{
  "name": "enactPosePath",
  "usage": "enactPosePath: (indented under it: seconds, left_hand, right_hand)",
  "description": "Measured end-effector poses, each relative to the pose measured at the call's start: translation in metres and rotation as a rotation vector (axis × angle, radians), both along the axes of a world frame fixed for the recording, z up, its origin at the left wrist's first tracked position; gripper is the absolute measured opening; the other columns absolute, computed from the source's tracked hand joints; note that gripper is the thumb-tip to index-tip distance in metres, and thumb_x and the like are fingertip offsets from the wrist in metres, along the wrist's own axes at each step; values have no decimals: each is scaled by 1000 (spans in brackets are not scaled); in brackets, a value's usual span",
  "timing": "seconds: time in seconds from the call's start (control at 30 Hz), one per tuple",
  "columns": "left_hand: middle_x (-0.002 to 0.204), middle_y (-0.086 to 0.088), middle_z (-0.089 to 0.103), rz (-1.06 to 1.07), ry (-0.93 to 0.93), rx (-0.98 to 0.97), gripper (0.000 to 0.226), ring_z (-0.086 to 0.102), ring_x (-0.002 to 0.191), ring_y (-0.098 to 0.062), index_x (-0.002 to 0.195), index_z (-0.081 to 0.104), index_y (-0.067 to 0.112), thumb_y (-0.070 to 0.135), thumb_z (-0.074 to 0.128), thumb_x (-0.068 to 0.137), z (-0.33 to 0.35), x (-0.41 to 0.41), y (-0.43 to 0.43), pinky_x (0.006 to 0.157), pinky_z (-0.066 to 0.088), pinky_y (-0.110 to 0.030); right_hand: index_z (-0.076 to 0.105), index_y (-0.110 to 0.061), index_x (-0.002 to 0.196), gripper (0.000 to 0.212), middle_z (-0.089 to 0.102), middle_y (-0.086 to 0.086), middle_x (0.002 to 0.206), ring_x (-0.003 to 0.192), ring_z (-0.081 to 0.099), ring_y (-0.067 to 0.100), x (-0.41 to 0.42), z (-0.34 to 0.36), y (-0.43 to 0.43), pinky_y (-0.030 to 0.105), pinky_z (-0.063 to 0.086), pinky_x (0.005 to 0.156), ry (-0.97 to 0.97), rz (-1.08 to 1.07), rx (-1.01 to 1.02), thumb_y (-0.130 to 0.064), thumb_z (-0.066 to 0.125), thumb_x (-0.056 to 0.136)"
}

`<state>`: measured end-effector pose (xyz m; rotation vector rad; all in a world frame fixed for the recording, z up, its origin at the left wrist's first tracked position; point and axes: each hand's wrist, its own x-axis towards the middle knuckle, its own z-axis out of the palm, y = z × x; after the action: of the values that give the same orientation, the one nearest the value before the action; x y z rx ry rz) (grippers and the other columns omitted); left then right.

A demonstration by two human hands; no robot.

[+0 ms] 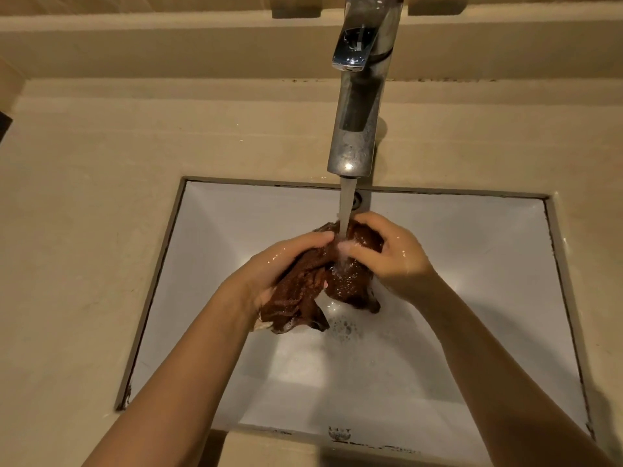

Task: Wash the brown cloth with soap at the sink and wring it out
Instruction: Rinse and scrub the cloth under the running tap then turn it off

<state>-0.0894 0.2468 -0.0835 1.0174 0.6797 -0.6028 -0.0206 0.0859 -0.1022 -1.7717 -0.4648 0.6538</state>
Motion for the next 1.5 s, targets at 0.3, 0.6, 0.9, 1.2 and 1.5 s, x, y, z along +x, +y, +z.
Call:
enactPosePath:
  seconds: [0.3, 0.6, 0.9, 1.2, 1.5]
  left_hand:
    - [102, -6, 74, -80, -134, 85, 62, 71, 91, -19, 110, 66, 21, 65, 51, 69, -13, 1, 2, 84, 54, -31]
    - [99, -4, 64, -576, -402, 840, 26, 61, 89, -18, 103, 61, 14, 37, 57, 91, -14, 12, 2, 81, 52, -31]
    - [78, 22, 63, -270, -710, 1018, 33, 60, 64, 10, 102, 63, 27, 0, 57, 85, -2, -1, 33, 59, 43, -6]
    - [72, -3, 71, 364, -429, 48, 22, 66, 75, -19, 78, 68, 9, 25, 54, 82, -14, 10, -6, 70, 55, -26]
    - [108, -14, 66, 326, -324, 139, 83, 67, 99, -20, 131, 50, 11, 68, 56, 70, -28, 12, -27, 77, 54, -25]
  right_hand:
    - [61, -17, 98, 21, 67, 6, 101, 97, 64, 20, 3, 10, 21, 38, 52, 90, 220, -201, -20, -34, 48, 94]
    - [70, -20, 82, 37, 72, 8, 91, 93, 68, 24, 15, 18, 24, 47, 52, 91, 346, -334, 87, -50, 49, 90]
    - [63, -29, 100, 23, 66, -3, 103, 99, 63, 17, 24, 29, -8, 41, 52, 92, 177, -143, -1, -30, 70, 79]
    - [55, -12, 85, 20, 53, 19, 73, 67, 50, 36, -9, 13, 16, 43, 46, 65, 184, -235, 141, -29, 50, 95]
    - [58, -7, 86, 17, 51, 5, 84, 71, 53, 17, -31, -15, 38, 37, 51, 63, -411, -304, 56, -21, 51, 90]
